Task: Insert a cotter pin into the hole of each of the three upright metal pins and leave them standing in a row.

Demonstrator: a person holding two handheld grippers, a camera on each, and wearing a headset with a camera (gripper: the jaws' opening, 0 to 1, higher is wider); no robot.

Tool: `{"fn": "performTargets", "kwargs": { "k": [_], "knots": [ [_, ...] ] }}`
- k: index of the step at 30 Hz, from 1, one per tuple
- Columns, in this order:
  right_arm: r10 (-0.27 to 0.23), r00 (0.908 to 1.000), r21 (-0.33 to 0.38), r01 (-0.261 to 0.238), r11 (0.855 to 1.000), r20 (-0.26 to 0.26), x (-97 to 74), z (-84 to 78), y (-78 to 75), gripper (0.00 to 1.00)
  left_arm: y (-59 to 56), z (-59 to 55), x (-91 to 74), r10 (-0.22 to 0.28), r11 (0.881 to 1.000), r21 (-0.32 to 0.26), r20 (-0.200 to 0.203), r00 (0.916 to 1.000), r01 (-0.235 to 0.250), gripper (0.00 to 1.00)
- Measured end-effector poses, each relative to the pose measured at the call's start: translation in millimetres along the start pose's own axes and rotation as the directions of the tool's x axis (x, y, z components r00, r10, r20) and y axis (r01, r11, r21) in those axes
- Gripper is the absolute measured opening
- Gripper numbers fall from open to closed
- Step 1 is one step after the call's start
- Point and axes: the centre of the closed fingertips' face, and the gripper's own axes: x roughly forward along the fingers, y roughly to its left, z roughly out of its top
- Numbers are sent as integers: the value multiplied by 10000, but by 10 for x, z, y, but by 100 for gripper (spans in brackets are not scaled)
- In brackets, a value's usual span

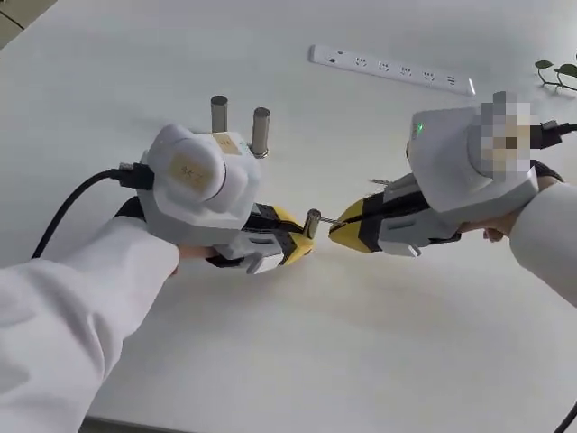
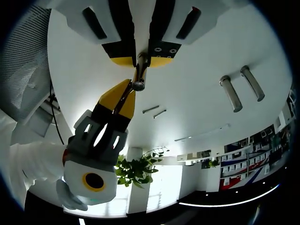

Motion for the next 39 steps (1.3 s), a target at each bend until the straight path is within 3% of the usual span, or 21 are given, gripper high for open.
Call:
{"fn": "performTargets", "kwargs": {
  "k": [6,10,14,21,23,39],
  "knots": [
    [174,9992,-635,-197,9978,-373,51,34,-10,0,4,17,-15,-98,10000,-14,42,9999,98,7],
    [91,9994,-824,-118,9965,-324,75,75,-21,0,5,23,-14,-125,9999,41,35,9999,125,7],
    [16,9991,-1017,-60,9948,-433,73,51,-33,14,9,16,-16,-142,9999,92,-17,9999,142,8],
    [67,9986,-908,-114,9958,-519,-33,16,12,7,0,9,-39,-170,9998,37,-45,9998,170,8],
    [90,9991,-847,-126,9963,-424,-56,10,15,0,-2,3,-46,-163,9998,63,-85,9998,163,8],
    [-169,9997,-746,157,9971,-164,-48,99,-44,0,-22,28,-57,-143,9999,51,-99,9998,144,8]
  ]
}}
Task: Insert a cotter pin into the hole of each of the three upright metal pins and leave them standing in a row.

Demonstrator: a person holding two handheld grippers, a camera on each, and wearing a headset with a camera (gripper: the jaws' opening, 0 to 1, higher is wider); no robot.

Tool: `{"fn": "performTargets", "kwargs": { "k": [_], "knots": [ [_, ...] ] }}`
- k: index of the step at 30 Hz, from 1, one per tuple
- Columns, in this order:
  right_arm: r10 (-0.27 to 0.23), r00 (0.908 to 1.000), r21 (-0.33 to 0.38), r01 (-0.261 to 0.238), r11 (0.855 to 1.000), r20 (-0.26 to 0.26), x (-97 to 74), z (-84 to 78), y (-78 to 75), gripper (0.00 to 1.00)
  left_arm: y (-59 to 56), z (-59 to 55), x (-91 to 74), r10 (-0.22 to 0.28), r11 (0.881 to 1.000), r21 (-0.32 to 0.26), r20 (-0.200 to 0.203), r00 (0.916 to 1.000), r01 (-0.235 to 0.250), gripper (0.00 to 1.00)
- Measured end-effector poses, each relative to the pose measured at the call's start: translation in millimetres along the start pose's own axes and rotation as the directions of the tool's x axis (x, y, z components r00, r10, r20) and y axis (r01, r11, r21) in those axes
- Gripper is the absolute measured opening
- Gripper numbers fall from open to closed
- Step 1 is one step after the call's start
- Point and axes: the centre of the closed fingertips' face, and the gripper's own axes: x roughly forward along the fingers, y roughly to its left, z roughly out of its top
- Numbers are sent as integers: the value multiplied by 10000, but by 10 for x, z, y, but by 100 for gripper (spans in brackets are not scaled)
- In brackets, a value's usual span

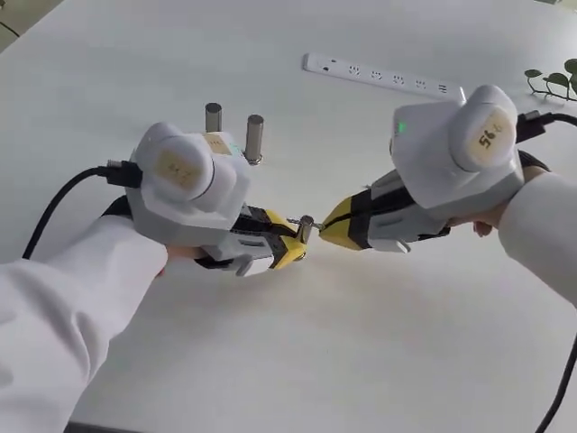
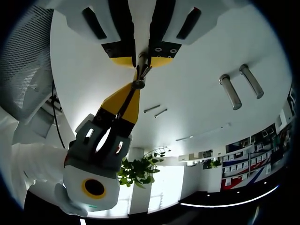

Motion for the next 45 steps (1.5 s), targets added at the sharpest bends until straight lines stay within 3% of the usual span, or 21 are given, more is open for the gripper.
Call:
{"fn": "performTargets", "kwargs": {
  "k": [9,11,15,18,20,21,23,27,31,34,40,45],
  "knots": [
    [206,9998,-142,-207,9997,-53,32,-17,43,0,-10,-21,15,-87,10000,19,-69,9999,87,12],
    [199,9997,-99,-200,9998,-108,42,-30,61,0,-28,-13,10,-208,9998,16,-74,9998,208,21],
    [59,9999,36,-59,10000,-115,61,-56,69,13,-37,-22,-34,-361,9984,420,-397,9986,377,43],
    [21,10000,255,-20,9997,-67,65,-48,103,15,-113,6,-100,-898,9958,166,-303,9955,903,53],
    [35,10000,359,-34,9994,-29,78,-54,108,15,-118,27,-154,-949,9939,534,-222,9952,960,62],
    [13,10000,453,-13,9990,16,87,-55,110,16,-116,4,-189,-949,9914,861,-410,9946,981,66],
    [-130,9999,662,126,9977,50,100,-51,97,20,-126,-47,-246,-1019,9877,1117,-669,9925,1090,75],
    [-162,9998,789,154,9968,93,119,-31,101,23,-126,-88,-339,-1008,9853,1324,-589,9932,1079,98],
    [-125,9996,963,99,9953,264,132,9,114,22,-137,-122,-431,-988,9889,1081,-341,9945,1020,99],
    [-158,9995,919,133,9957,264,145,30,105,22,-209,-134,-473,-1357,9883,673,-207,9905,1368,99],
    [-37,9994,848,8,9964,339,185,91,103,13,-174,-194,-497,-1165,9915,542,-392,9924,1186,99],
    [9,9993,789,-38,9969,363,203,112,87,8,-171,-298,-526,-1199,9903,597,-906,9886,1256,99]
  ]
}}
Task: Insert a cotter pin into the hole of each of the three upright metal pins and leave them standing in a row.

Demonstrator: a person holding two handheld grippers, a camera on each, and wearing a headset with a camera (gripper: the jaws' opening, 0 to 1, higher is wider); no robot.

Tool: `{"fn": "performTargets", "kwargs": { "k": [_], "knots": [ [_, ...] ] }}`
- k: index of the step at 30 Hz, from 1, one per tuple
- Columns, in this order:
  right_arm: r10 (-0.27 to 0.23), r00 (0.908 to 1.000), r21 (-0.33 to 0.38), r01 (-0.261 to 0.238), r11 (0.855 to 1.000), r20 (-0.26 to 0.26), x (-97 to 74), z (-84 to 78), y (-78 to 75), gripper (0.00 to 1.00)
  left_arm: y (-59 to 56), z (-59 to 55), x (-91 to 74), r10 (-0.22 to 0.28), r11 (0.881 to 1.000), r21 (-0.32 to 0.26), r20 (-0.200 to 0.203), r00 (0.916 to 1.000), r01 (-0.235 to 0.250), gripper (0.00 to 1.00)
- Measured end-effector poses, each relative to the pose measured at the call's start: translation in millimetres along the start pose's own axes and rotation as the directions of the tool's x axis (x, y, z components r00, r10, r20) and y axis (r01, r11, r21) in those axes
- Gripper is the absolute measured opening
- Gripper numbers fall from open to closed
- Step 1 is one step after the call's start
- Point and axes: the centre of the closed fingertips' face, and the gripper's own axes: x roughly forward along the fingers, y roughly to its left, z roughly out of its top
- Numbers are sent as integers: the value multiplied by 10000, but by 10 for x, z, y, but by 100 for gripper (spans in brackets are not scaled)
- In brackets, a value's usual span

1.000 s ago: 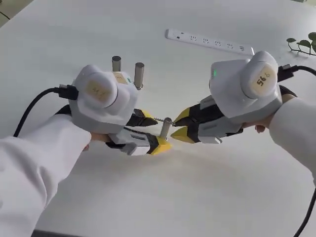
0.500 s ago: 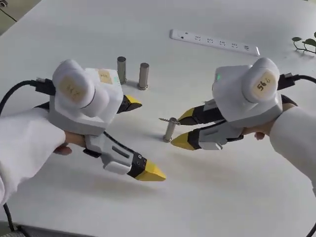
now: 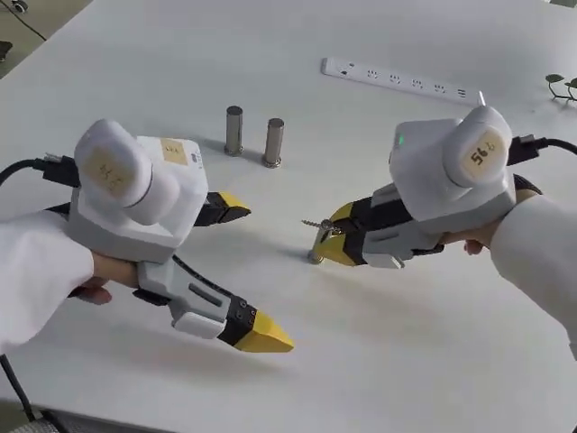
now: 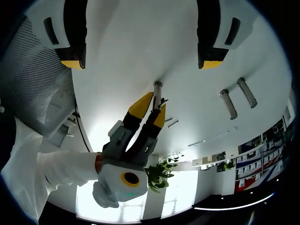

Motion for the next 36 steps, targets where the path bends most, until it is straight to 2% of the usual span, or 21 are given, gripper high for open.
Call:
{"fn": "performTargets", "kwargs": {
  "k": [2,3,8,15,22,32,34,36],
  "knots": [
    [10,10000,-69,-10,10000,7,4,7,-5,5,-8,-26,-6,-31,10000,-3,-101,9999,31,99],
    [172,9998,-53,-172,9998,25,8,10,14,5,-12,-33,-13,-48,10000,-2,-112,9999,48,99],
    [141,9996,-185,-137,9997,242,37,74,-2,4,3,-2,-93,28,10000,-63,40,10000,-28,99],
    [111,9989,-190,-103,9998,450,136,206,-123,4,102,9,-198,442,9988,-201,170,9989,-438,99],
    [151,9981,-116,-144,9998,590,206,311,-218,4,133,12,-280,636,9971,-449,316,9975,-622,99],
    [277,9970,-55,-274,9996,724,219,350,-228,5,126,23,-314,670,9960,-615,414,9969,-644,99],
    [307,9966,39,-311,9995,760,214,356,-219,6,123,31,-319,675,9957,-667,454,9967,-644,99],
    [206,9960,162,-221,9996,874,205,377,-225,14,122,43,-326,681,9956,-685,510,9964,-645,99]
  ]
}}
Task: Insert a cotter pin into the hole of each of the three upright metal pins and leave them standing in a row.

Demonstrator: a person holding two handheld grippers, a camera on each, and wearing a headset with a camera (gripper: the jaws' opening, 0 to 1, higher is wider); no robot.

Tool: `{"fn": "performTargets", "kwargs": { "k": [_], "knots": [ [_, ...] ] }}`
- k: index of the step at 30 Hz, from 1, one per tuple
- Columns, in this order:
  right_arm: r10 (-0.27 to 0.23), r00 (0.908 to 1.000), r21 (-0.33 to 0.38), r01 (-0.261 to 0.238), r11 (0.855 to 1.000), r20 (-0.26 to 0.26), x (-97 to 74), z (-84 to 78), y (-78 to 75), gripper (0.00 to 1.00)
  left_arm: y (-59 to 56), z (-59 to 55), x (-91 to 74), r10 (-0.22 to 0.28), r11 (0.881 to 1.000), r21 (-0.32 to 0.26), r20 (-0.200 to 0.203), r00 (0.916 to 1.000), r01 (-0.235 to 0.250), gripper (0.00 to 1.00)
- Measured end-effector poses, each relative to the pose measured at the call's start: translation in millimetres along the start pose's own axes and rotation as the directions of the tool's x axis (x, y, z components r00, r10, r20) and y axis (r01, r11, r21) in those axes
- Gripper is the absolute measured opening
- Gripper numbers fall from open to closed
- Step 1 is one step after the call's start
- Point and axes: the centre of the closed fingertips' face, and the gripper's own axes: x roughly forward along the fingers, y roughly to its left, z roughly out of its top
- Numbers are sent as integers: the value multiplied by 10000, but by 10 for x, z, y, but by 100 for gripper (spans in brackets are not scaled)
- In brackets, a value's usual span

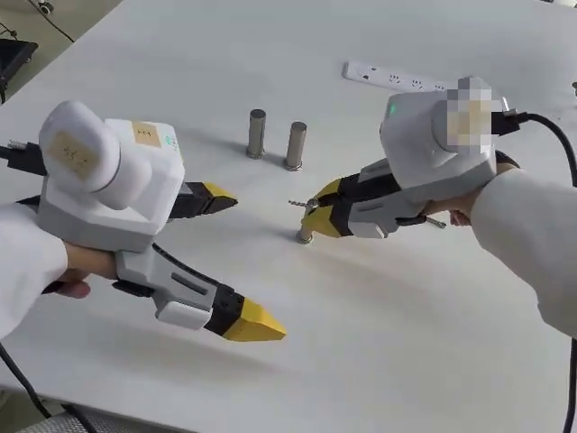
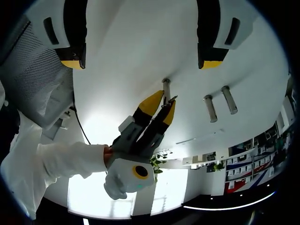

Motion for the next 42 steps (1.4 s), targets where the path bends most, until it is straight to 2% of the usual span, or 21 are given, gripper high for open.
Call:
{"fn": "performTargets", "kwargs": {
  "k": [2,4,6,9,15,18,19,23,26,28,31,32,33,35,36,37,38,42],
  "knots": [
    [-104,9999,-1,104,9999,-2,-27,9,0,20,8,18,-11,40,10000,-41,66,10000,-40,99],
    [-129,9999,25,128,9999,51,-68,20,12,22,16,32,-25,79,10000,-58,114,9999,-79,99],
    [85,9990,352,-101,9993,433,-134,72,83,27,25,57,-47,128,9999,-117,221,9997,-125,99],
    [-26,9980,238,11,9997,636,-249,97,128,36,23,97,-75,142,9996,-262,436,9989,-131,99],
    [-537,9937,639,475,9968,980,-552,45,212,47,27,177,-118,225,9985,-517,829,9963,-182,99],
    [-875,9905,1069,761,9914,1064,-699,-53,227,52,12,208,-145,252,9980,-594,962,9950,-196,99],
    [-1095,9878,1243,955,9876,1111,-756,-97,214,53,5,213,-155,265,9979,-613,982,9948,-205,99],
    [-1456,9812,1571,1250,9796,1270,-895,-157,270,60,-15,217,-182,300,9978,-624,987,9947,-239,99],
    [-1865,9682,2049,1510,9671,1669,-1016,-199,316,67,-38,215,-203,319,9977,-631,956,9949,-259,99],
    [-2012,9654,2187,1630,9621,1656,-1059,-255,343,77,-53,214,-218,313,9975,-660,944,9950,-251,99],
    [-2252,9612,2525,1809,9505,1592,-1108,-339,366,81,-54,216,-240,391,9970,-701,941,9948,-325,99],
    [-2363,9603,2897,1862,9388,1484,-1123,-401,377,84,-55,218,-244,395,9970,-706,953,9947,-328,99],
    [-2443,9589,3041,1919,9331,1444,-1134,-434,383,86,-56,222,-251,398,9968,-729,971,9945,-328,99],
    [-2573,9555,3123,2028,9281,1443,-1173,-489,407,90,-48,231,-270,453,9961,-795,1015,9938,-373,99],
    [-2633,9529,3231,2045,9240,1501,-1192,-497,421,91,-41,230,-274,479,9959,-810,1003,9938,-399,99],
    [-2809,9406,3347,2066,9194,1910,-1228,-451,437,92,-26,226,-282,526,9955,-841,986,9937,-444,99],
    [-2889,9360,3447,2085,9153,2010,-1249,-444,447,94,-12,225,-286,562,9950,-884,994,9935,-475,99],
    [-3043,9300,3527,2194,9096,2062,-1330,-452,516,98,66,215,-298,790,9925,-1011,1020,9916,-686,99]
  ]
}}
